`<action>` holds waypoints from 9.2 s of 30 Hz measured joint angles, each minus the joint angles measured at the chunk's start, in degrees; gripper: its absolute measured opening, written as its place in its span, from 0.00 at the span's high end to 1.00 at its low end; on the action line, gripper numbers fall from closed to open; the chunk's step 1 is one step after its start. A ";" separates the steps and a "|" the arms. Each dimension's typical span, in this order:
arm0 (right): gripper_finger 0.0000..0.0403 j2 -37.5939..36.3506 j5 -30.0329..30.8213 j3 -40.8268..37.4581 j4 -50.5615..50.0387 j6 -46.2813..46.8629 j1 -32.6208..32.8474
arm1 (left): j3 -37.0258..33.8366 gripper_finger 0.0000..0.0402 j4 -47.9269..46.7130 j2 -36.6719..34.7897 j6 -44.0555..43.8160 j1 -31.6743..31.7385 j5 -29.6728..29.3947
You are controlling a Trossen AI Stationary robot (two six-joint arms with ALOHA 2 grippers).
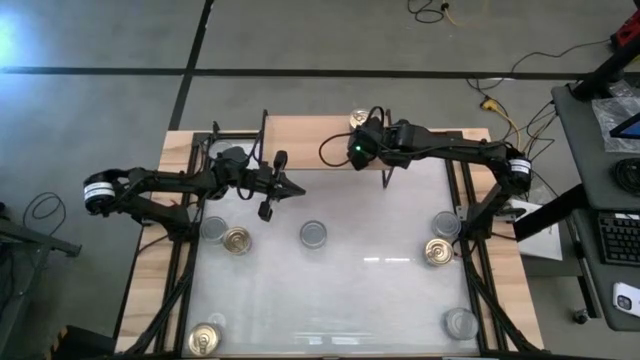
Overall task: Stack canned seafood by type on shelf
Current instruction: Adjust the blue tuna cans on the shelf, then stack the blue tuna can on top of the blue tuna can on the shelf
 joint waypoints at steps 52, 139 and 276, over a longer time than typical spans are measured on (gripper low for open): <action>0.01 -1.00 0.44 6.28 0.44 -2.40 1.48 | 0.00 1.00 -0.08 -0.58 -0.49 -1.32 2.04; 0.01 8.98 0.02 7.33 5.03 6.76 51.34 | 18.72 1.00 -92.54 13.32 -50.36 -45.72 -56.64; 0.01 26.70 -8.56 -16.88 65.00 -14.42 41.10 | 14.16 1.00 -49.27 24.52 -32.82 -54.27 -62.17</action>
